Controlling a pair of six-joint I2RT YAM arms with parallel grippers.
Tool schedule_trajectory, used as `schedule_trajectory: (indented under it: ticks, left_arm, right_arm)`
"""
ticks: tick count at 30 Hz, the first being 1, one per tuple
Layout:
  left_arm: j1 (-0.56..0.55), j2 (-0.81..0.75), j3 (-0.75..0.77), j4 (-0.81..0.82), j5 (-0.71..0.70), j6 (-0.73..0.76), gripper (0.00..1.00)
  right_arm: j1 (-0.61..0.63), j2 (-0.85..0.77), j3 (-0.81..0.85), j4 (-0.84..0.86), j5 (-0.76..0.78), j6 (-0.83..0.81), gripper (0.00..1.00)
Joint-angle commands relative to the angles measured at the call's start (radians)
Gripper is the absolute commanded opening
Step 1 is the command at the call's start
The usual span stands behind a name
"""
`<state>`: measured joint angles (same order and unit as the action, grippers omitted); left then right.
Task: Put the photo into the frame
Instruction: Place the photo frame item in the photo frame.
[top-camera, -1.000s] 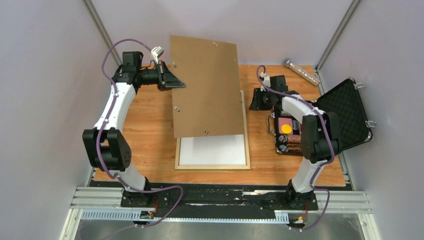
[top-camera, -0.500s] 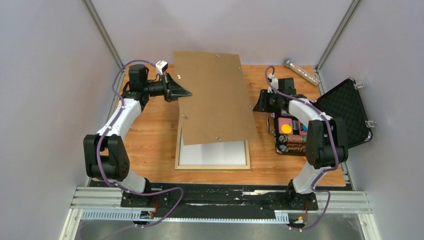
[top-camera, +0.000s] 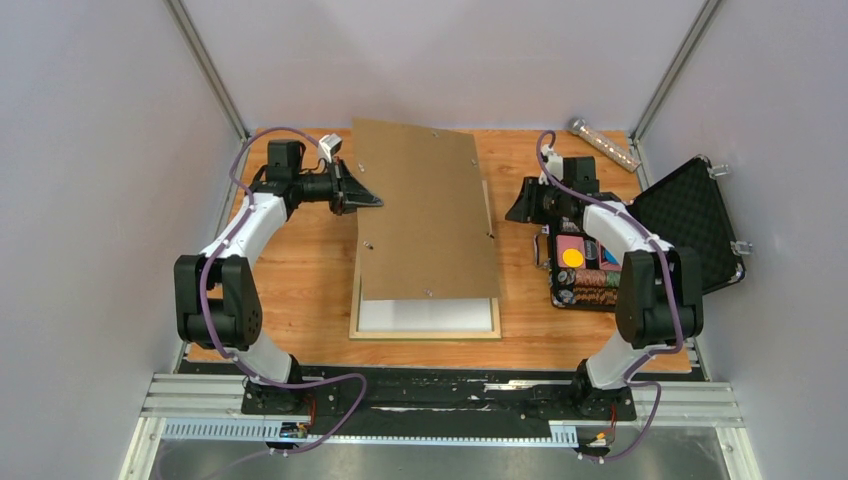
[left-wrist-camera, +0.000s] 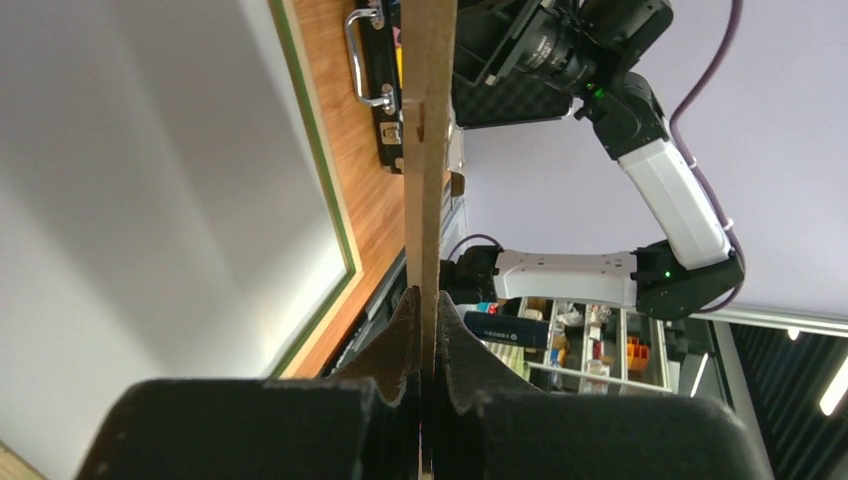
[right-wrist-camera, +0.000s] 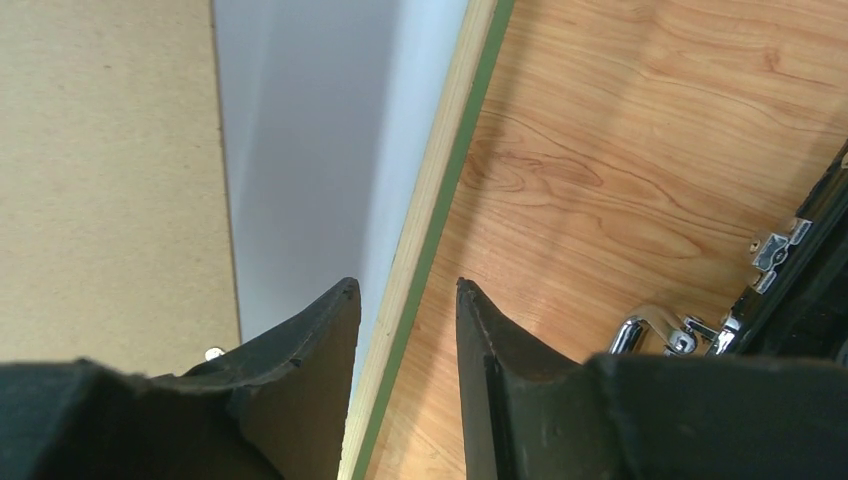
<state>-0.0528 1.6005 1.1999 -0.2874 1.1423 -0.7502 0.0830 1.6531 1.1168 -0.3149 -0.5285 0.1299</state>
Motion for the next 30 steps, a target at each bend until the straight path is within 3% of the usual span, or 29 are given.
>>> schedule_trajectory:
  ticks: [1, 14, 30]
  left_arm:
    - [0.001, -0.007, 0.051, 0.004, 0.046, 0.059, 0.0]
    - [-0.001, -0.004, 0.02, 0.084, 0.049, 0.012, 0.0]
    - [0.003, 0.021, 0.014, 0.079, 0.006, 0.05, 0.0]
  right_arm:
    - [0.022, -0.038, 0.011, 0.049, -0.025, 0.005, 0.39]
    - [0.172, 0.031, 0.014, 0.046, 0.031, -0.028, 0.37]
    - [0.185, -0.071, -0.072, 0.046, 0.005, -0.064, 0.36]
